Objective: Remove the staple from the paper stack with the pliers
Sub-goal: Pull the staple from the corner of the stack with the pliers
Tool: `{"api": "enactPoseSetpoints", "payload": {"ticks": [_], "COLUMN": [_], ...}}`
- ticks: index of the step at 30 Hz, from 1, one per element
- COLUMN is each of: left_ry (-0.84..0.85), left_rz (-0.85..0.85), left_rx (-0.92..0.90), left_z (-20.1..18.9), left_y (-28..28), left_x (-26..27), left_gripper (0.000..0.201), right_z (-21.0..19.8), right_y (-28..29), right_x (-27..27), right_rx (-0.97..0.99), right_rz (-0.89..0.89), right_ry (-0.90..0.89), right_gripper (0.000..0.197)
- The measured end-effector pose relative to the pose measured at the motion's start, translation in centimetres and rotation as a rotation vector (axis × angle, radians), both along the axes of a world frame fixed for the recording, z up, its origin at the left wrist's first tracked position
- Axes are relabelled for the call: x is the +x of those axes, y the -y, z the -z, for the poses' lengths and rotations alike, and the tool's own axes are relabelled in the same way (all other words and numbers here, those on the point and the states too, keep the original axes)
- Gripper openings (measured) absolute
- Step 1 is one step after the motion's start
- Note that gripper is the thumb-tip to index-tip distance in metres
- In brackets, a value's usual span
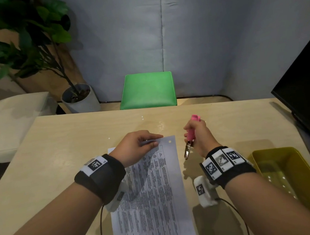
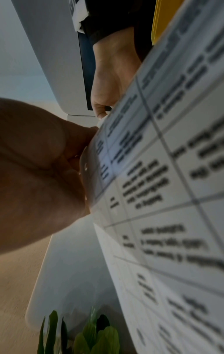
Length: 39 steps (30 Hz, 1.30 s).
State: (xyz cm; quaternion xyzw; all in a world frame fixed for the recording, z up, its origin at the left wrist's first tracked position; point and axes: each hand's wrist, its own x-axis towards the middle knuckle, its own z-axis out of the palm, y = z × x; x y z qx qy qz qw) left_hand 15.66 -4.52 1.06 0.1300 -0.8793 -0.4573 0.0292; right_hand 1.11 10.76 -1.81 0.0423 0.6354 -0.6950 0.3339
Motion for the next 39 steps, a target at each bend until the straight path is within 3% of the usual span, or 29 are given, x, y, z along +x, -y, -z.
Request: {"api": "enactPoseSetpoints", "payload": {"ticks": [3,7,12,15,19,25,29,32,35,39], "left_ry": [-0.012,-0.018,-0.008,0.009,0.05,0.058,0.04,0.015,0.0,-0.012], "left_rz": [-0.008,-0.033,-0.06,-0.069,-0.062,-0.069,-0.069,-0.043,-0.057,-0.046], "left_rx": [-0.011,0.001,-0.016,-0.059,-0.071,-0.117,-0.104,-0.135,-0.121,-0.143], "left_z": [-0.3,-0.5,-0.3,-0.1,0.0,0.2,0.6,1.3,1.4,1.3], "left_y": [0.4,1.1,1.8,2.4,3.3,5.1,6.3,7.6,9.3,11.2], "left_x": [0.3,1.5,3.6,5.0,6.5,7.7,8.7,9.8,10.8,12.2], "left_gripper": [0.025,0.025,0.025,0.025,0.026,0.029,0.016,0.022,0.025,0.027], "right_z": [0.2,-0.4,-2.3,-3.5,-5.0,-7.8,-8.7,-8.5,-8.1,-6.4], "right_y": [0.4,1.9,5.2,8.2,12.3,17.9,19.8,20.1,19.8,19.4], "right_x": [0.2,0.7,1.7,3.1,5.7,10.7,12.4,12.3,11.8,11.8], "right_rx": [-0.032,0.072,-0.002,-0.083,-0.182,-0.284,-0.21,-0.058,-0.096,-0.103], "right_rz": [-0.042,0.0,0.042,-0.035,-0.134,-0.299,-0.412,-0.448,-0.407,-0.506], "right_ry": [-0.001,-0.171,-0.344,-0.29,-0.13,-0.124,-0.221,-0.332,-0.285,-0.278], "right_gripper": [0.043,0.053,0.024,0.013,0.024,0.029,0.036,0.037,0.03,0.022]}}
